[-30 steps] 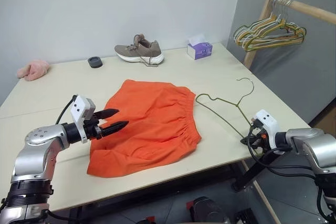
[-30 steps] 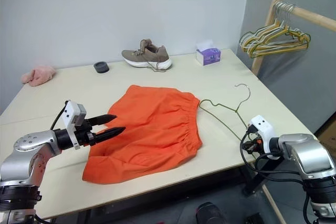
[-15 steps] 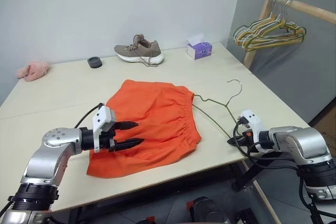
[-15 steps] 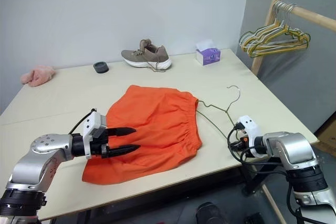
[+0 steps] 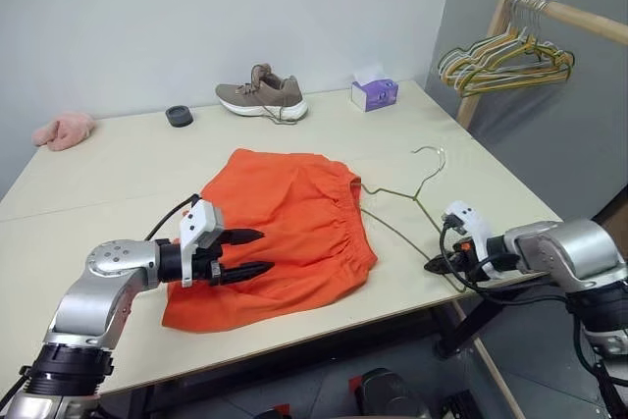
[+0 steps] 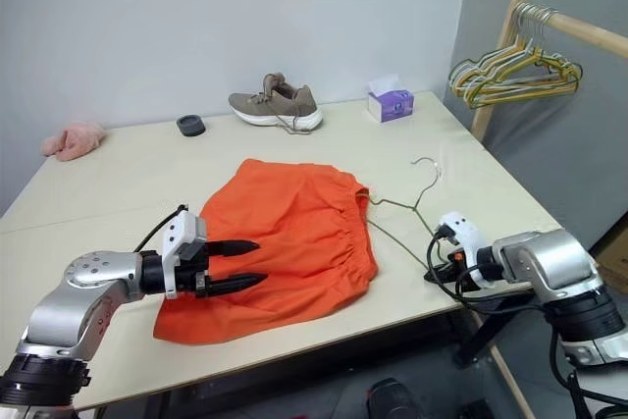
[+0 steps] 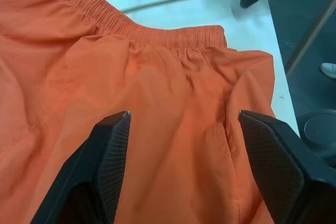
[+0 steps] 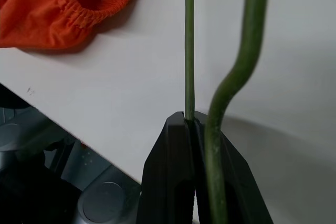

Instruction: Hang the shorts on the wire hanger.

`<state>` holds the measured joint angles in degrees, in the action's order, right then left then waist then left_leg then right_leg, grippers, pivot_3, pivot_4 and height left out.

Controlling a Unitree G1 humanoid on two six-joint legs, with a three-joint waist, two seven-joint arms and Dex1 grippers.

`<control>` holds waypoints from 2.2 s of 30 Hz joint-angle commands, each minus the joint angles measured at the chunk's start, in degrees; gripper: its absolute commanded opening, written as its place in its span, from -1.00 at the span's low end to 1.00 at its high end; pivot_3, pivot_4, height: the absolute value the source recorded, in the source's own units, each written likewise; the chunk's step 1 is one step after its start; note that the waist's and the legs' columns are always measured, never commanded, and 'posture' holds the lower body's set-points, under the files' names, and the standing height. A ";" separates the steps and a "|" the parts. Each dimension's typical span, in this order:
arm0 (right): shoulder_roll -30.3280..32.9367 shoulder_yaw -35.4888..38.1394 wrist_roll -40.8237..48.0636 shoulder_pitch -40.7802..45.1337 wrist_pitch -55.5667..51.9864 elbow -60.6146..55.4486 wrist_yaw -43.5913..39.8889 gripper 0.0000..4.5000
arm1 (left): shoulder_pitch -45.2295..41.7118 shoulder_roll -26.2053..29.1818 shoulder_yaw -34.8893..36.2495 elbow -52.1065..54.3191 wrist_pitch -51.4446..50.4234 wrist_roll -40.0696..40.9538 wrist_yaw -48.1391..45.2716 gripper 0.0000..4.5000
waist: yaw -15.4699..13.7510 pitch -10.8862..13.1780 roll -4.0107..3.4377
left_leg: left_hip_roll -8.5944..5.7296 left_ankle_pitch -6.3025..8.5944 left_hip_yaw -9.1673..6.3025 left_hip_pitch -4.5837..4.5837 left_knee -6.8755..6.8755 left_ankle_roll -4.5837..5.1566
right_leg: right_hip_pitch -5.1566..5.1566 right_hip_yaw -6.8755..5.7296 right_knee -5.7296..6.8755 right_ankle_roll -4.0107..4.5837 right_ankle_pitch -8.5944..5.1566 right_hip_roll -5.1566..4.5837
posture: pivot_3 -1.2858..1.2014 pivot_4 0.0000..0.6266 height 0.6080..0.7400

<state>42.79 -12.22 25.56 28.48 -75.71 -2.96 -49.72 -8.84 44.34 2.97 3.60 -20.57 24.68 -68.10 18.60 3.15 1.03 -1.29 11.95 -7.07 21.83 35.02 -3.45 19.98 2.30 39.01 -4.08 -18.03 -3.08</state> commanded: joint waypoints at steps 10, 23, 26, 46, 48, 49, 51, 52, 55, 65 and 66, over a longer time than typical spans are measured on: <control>-6.24 -2.06 0.70 13.29 1.23 18.34 -3.08 -1.00 | -3.14 -1.15 -0.80 0.68 1.61 -0.73 0.53 0.54 | -0.67 0.01 -0.02 | -0.02 0.00 0.00 0.04 -0.01 0.00 | 0.02 0.01 -0.01 0.00 0.00 -0.01 | -0.19 -1.00 1.00; -17.76 4.12 -1.00 16.96 10.01 22.39 3.21 -1.00 | -5.42 -2.38 0.14 -1.29 2.70 -1.27 2.27 0.54 | -1.02 0.01 -0.06 | -0.02 -0.01 -0.03 0.04 -0.01 0.00 | 0.03 0.02 0.04 0.01 0.01 0.00 | -0.18 -1.00 1.00; -16.43 0.71 -4.10 14.99 16.90 14.58 2.98 -1.00 | -7.57 -3.07 2.11 -3.73 2.37 -0.88 5.40 0.54 | -1.34 0.01 -0.06 | -0.02 -0.01 -0.05 0.08 -0.01 0.00 | 0.05 0.02 0.00 0.00 0.01 -0.04 | -0.18 -1.00 1.00; -10.55 -15.47 -29.48 8.91 50.26 0.13 3.28 -1.00 | -27.99 4.60 -1.04 -22.36 11.46 -6.98 -5.84 1.00 | -1.26 0.00 -0.04 | -0.07 -0.01 -0.21 0.04 -0.03 -0.01 | 0.05 -0.09 0.01 0.00 0.01 0.01 | -0.19 -1.00 1.00; -10.74 -15.59 -30.23 8.62 50.60 -0.73 2.92 -1.00 | -29.31 3.63 -2.35 -23.66 12.76 -7.84 -6.88 1.00 | -1.25 0.00 -0.04 | -0.07 -0.02 -0.23 0.05 -0.02 -0.01 | 0.04 -0.10 0.00 -0.01 0.01 0.01 | -0.19 -1.00 1.00; -10.81 -15.65 -30.44 8.48 50.66 -1.11 2.62 -1.00 | -29.45 3.35 -3.44 -23.92 13.61 -8.63 -7.82 1.00 | -1.21 0.00 -0.04 | -0.05 -0.01 -0.25 0.06 -0.02 -0.01 | 0.04 -0.09 0.00 -0.01 0.01 -0.02 | -0.19 -1.00 1.00; -10.89 -15.71 -31.09 8.38 51.08 -1.49 2.29 -1.00 | -29.55 2.82 -5.33 -24.81 15.73 -10.47 -9.01 1.00 | -1.07 0.00 -0.04 | -0.05 -0.01 -0.24 0.07 -0.02 -0.01 | 0.05 -0.07 -0.02 -0.01 0.01 -0.02 | -0.20 -1.00 1.00; -10.95 -15.67 -31.37 8.35 51.26 -1.70 2.08 -1.00 | -29.68 2.50 -5.94 -25.48 16.64 -11.22 -9.13 1.00 | -1.00 0.00 -0.04 | -0.03 -0.01 -0.24 0.07 -0.03 -0.01 | 0.05 -0.06 -0.01 -0.01 0.01 -0.04 | -0.20 -1.00 1.00; -11.24 -15.39 -32.03 8.30 51.61 -2.39 1.58 -1.00 | -30.41 1.44 -6.87 -27.35 18.27 -12.60 -8.94 1.00 | -0.67 0.00 -0.04 | -0.04 -0.01 -0.23 0.07 -0.03 -0.01 | 0.07 -0.04 0.00 -0.01 0.01 -0.06 | -0.20 -1.00 1.00; -12.46 -15.88 -34.08 8.71 53.66 -5.30 0.14 -1.00 | -32.03 -2.30 -8.55 -28.75 17.16 -13.14 -10.42 0.47 | -0.14 -0.01 -0.03 | -0.03 -0.02 -0.31 0.06 -0.01 0.00 | 0.04 -0.09 0.03 -0.01 0.01 -0.06 | -0.21 -1.00 1.00; -12.54 -15.87 -34.32 8.72 54.10 -5.20 0.13 -1.00 | -31.87 -2.39 -8.58 -28.46 16.90 -13.08 -10.72 0.33 | 0.01 -0.01 -0.03 | -0.03 -0.02 -0.31 0.07 -0.01 0.00 | 0.05 -0.10 0.03 -0.01 0.01 -0.06 | -0.21 -1.00 1.00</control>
<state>31.03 -28.41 -8.41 36.27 -24.08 -5.52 -49.36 -39.44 42.43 -5.84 -26.49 -3.48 10.65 -78.21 18.61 3.14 1.00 -1.32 11.93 -7.38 21.90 35.00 -3.45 20.02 2.20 39.04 -4.09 -18.02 -3.14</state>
